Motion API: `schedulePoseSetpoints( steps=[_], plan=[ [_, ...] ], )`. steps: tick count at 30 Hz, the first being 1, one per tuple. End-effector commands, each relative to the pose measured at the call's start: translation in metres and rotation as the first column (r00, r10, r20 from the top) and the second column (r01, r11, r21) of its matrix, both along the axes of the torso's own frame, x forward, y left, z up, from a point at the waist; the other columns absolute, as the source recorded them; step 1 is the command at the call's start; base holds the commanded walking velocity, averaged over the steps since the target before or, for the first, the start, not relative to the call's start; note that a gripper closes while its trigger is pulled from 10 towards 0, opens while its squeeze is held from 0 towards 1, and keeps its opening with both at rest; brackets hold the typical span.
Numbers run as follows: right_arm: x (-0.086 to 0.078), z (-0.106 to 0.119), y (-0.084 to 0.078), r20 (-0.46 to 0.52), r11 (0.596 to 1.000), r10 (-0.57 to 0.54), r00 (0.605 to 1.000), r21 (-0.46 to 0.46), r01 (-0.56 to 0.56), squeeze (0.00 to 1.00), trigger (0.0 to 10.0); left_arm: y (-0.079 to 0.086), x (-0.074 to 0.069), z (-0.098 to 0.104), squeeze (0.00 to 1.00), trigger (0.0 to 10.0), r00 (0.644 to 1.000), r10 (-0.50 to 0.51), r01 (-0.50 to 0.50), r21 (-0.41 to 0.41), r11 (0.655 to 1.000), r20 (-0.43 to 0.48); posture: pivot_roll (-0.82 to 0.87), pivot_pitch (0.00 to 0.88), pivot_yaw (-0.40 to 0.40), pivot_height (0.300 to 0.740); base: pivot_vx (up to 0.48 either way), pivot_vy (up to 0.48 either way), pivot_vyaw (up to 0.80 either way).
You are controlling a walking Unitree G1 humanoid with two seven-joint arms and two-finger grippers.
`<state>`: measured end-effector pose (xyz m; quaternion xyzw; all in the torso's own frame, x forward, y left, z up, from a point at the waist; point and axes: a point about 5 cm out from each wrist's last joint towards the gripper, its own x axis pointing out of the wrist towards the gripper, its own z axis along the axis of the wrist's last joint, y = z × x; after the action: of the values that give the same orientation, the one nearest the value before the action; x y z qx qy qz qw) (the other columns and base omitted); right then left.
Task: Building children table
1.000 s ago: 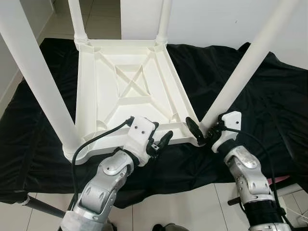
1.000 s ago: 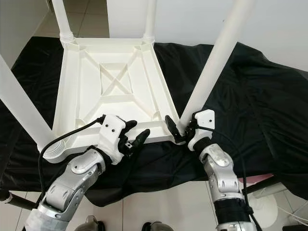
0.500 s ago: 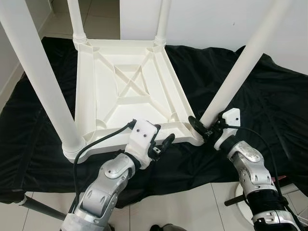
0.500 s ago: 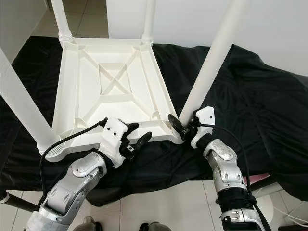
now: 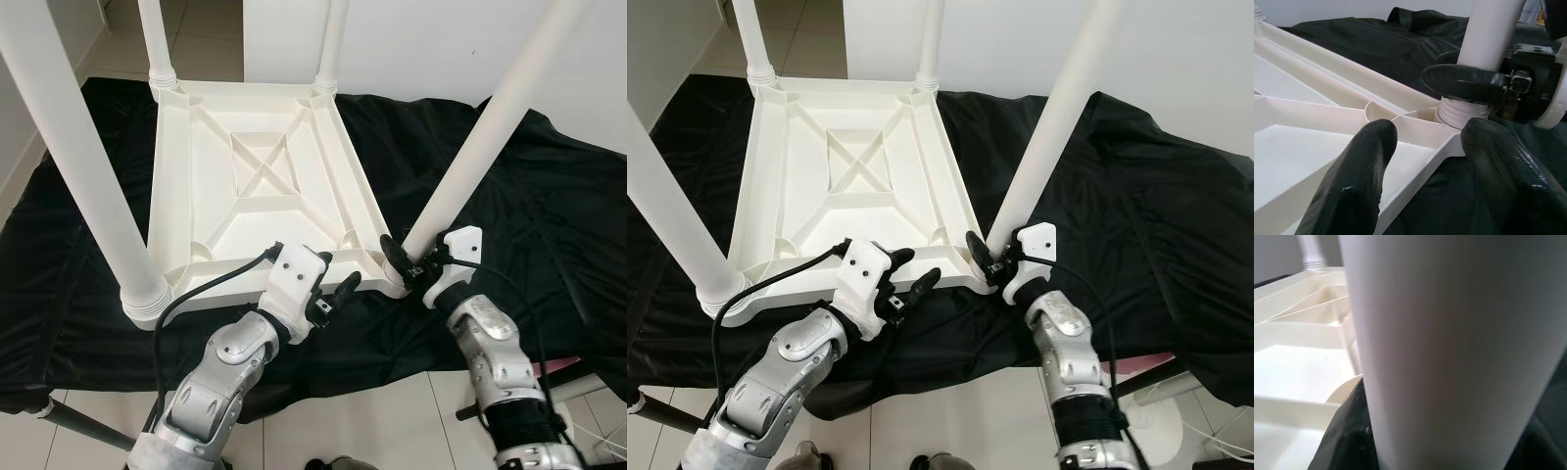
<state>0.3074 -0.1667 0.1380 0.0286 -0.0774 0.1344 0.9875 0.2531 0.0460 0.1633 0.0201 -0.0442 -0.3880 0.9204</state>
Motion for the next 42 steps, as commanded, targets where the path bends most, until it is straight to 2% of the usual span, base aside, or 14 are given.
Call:
schedulePoseSetpoints(
  steps=[1,3,5,7,8,12,13,16,21,22,33,37,38,42],
  plan=[
    [-0.007,-0.02,-0.007,-0.103,0.996,-0.085,0.991,0.006,0.086,0.0,10.0,-0.005,-0.003,-0.006,0.0,10.0,0.998,-0.062,0.063,0.013,0.998,-0.016,0.01,0.081,-0.119,0.74,0.0,0.0,0.0],
    [-0.008,-0.021,-0.006,-0.106,0.995,-0.094,0.99,0.007,0.096,0.0,10.0,-0.005,-0.003,-0.006,0.0,10.0,0.998,-0.064,0.064,0.014,0.998,-0.017,0.01,0.081,-0.119,0.74,0.0,0.0,0.0],
    [-0.014,-0.025,-0.002,-0.121,0.982,-0.186,0.975,0.019,0.189,0.0,10.0,-0.007,-0.003,-0.007,0.0,10.0,0.997,-0.074,0.075,0.01,0.997,-0.021,-0.01,0.083,-0.11,0.74,0.0,0.0,0.0],
    [-0.025,-0.033,0.006,-0.159,0.944,-0.32,0.934,0.028,0.328,0.0,10.0,-0.006,-0.001,-0.004,0.0,10.0,0.995,-0.093,0.093,0.0,0.996,-0.019,-0.02,0.078,-0.091,0.74,0.0,0.0,0.0],
    [-0.026,-0.034,0.008,-0.166,0.937,-0.337,0.927,0.033,0.347,0.0,10.0,-0.005,0.0,-0.003,0.0,10.0,0.995,-0.095,0.095,-0.001,0.996,-0.018,-0.02,0.078,-0.091,0.74,0.0,0.0,0.0],
    [-0.028,-0.035,0.011,-0.172,0.925,-0.37,0.913,0.021,0.379,0.0,10.0,-0.005,0.001,-0.003,0.0,10.0,0.996,-0.094,0.094,0.006,0.996,-0.013,-0.02,0.074,-0.085,0.74,0.0,0.0,0.0],
    [-0.03,-0.036,0.017,-0.179,0.919,-0.385,0.906,0.022,0.395,0.0,10.0,-0.003,0.004,-0.002,0.0,10.0,0.996,-0.089,0.09,0.012,0.996,-0.006,-0.02,0.071,-0.081,0.74,0.0,0.0,0.0],
    [-0.033,-0.036,0.028,-0.192,0.923,-0.362,0.912,0.062,0.379,0.0,10.0,0.001,0.006,-0.001,0.0,10.0,0.996,-0.084,0.084,0.012,0.996,-0.001,-0.02,0.066,-0.079,0.74,0.0,0.0,0.0],
    [-0.032,-0.034,0.028,-0.177,0.933,-0.338,0.924,0.063,0.353,0.0,10.0,0.0,0.007,-0.002,0.0,10.0,0.996,-0.086,0.086,0.019,0.996,0.0,-0.02,0.057,-0.076,0.74,0.0,0.0,0.0],
    [-0.031,-0.031,0.024,-0.152,0.931,-0.348,0.925,0.06,0.36,1.0,10.0,0.001,0.007,-0.003,0.0,10.0,0.996,-0.088,0.087,0.03,0.996,0.004,-0.02,0.053,-0.077,0.74,0.0,0.0,0.0],
    [-0.029,-0.027,0.013,-0.074,0.96,-0.278,0.958,0.005,0.279,1.0,10.0,0.002,0.005,-0.004,0.0,10.0,0.997,-0.073,0.073,0.042,0.996,0.01,0.0,0.061,-0.094,0.74,0.0,0.0,0.0],
    [-0.026,-0.023,0.01,-0.029,0.982,-0.187,0.982,-0.014,0.187,1.0,10.0,-0.001,0.002,-0.009,0.0,10.0,0.997,-0.076,0.076,0.061,0.995,0.007,0.01,0.061,-0.097,0.74,0.0,0.0,0.0],
    [-0.024,-0.022,0.007,-0.015,0.988,-0.156,0.988,-0.012,0.156,0.0,10.0,-0.001,0.001,-0.01,0.0,10.0,0.997,-0.079,0.078,0.064,0.995,0.009,0.01,0.069,-0.104,0.74,0.0,0.0,0.0],
    [-0.018,-0.012,0.001,0.021,0.998,-0.062,0.998,0.005,0.062,0.0,10.0,0.001,0.0,-0.007,0.0,10.0,0.997,-0.075,0.074,0.059,0.996,0.019,0.01,0.066,-0.111,0.74,0.0,0.0,0.0]
  ],
)
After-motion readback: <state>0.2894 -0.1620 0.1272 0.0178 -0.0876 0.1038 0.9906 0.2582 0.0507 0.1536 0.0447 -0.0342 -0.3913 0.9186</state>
